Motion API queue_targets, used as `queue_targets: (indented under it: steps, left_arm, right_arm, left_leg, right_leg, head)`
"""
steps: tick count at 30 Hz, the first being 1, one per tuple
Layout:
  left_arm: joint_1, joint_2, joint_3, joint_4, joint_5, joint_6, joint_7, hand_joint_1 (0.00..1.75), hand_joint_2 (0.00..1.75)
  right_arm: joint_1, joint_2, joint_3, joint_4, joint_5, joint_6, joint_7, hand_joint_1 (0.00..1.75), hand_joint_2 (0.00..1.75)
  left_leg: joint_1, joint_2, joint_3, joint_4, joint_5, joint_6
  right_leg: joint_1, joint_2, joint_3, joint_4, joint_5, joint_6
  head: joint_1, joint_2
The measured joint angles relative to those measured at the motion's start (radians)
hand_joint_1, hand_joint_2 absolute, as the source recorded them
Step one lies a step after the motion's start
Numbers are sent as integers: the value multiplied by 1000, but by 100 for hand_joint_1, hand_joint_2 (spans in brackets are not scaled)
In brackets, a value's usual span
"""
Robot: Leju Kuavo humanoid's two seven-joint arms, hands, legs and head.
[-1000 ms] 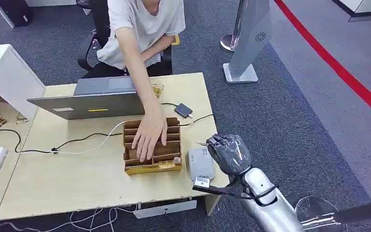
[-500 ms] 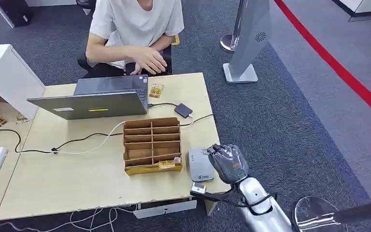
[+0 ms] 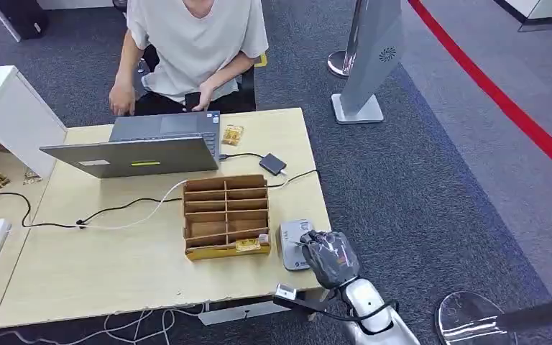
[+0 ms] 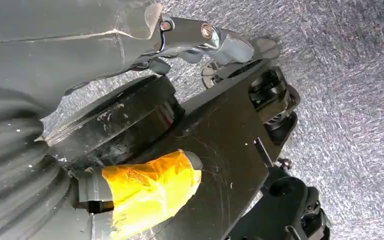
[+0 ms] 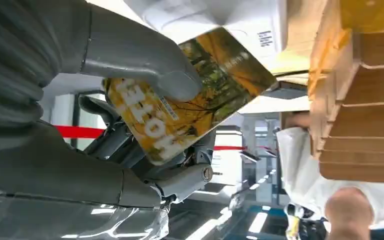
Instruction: Pass the card to the sensor for recognition and then transmit it.
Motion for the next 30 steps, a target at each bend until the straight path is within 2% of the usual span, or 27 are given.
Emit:
queue_targets:
  steps: [4,9,13,22,27,30]
  left_arm:
    - [0,0,0,0,-3,-1,0,0,175]
    - [-1,1,0,0,-14,-8,9,0,175]
    - [-7,2,0,0,-30,-16,24,0,175]
    - [-32,3,0,0,-60,-25,64,0,175]
    - [-51,0,0,0,-90,-30,89,0,175]
    - [-65,-2,-1,0,-116,-42,109,0,175]
  right_arm:
    - [2,1,1,13,10,0,-7,175,175]
    - [-7,1,1,-23,-20,0,-47,175,175]
    - [-91,1,1,-69,-44,0,-44,175,175]
    - [-382,-2,66,-97,-97,7,69,175,175]
    - [-564,2,171,-45,-108,95,167,175,175]
    - [-671,34,227,38,-102,168,232,175,175]
  left_leg:
    - [0,0,0,0,0,0]
    - [0,0,0,0,0,0]
    - [0,1,0,0,0,0]
    - [0,1,0,1,1,0]
    - [0,1,0,1,1,0]
    - [0,1,0,1,1,0]
  right_leg:
    - [0,0,0,0,0,0]
    - [0,0,2,0,0,0]
    - [0,1,0,0,1,0]
    - [0,1,1,2,2,0]
    - [0,1,1,3,2,0]
    - [0,1,0,4,2,0]
  head:
    - [0,0]
    - [0,0]
    - [0,0]
    - [0,0]
    - [0,0]
    - [-1,0]
